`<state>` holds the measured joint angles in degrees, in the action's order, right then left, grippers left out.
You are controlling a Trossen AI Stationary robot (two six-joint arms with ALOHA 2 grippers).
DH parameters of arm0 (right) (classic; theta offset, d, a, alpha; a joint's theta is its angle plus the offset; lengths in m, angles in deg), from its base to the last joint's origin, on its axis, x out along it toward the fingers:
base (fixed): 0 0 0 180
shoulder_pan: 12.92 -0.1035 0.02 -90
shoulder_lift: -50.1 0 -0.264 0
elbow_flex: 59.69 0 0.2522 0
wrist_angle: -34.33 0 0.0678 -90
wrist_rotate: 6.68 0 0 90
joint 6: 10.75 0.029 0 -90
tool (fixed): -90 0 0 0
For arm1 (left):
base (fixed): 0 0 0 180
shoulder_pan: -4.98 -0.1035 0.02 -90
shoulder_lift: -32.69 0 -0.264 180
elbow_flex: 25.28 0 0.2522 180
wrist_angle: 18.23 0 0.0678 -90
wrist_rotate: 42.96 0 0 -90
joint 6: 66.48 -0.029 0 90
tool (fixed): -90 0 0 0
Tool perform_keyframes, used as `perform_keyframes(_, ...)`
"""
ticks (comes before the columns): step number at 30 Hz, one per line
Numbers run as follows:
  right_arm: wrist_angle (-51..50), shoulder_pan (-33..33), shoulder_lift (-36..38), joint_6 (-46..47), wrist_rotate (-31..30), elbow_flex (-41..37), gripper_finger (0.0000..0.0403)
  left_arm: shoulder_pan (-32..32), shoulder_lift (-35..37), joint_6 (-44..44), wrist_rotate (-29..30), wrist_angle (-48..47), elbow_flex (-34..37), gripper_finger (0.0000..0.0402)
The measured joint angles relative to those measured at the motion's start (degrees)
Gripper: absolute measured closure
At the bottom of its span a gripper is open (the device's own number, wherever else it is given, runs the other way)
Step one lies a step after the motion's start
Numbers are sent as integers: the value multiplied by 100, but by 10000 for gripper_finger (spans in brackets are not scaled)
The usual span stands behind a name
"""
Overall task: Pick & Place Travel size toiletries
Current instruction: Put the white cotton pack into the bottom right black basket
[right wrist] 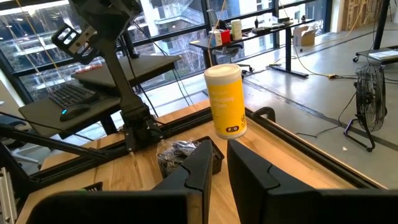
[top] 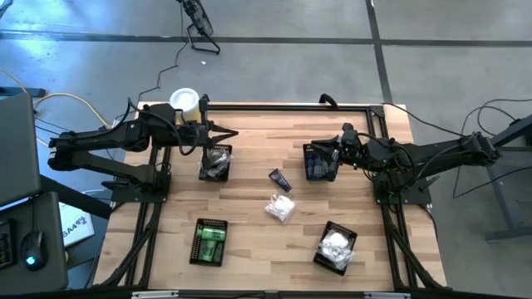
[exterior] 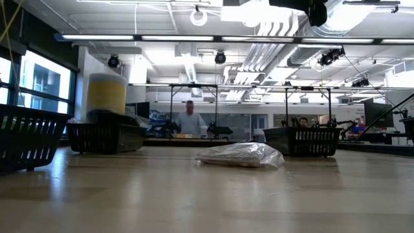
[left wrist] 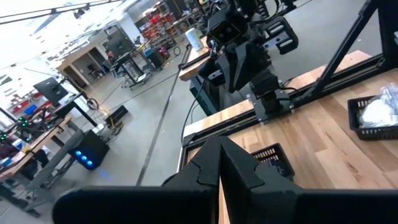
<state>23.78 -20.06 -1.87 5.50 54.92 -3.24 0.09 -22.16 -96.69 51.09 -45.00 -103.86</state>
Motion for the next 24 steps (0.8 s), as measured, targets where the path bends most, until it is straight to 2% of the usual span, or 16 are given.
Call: perform_keyframes(24,0,2,0,0,2,0,361,0,0,-60,168,-3,0,401)
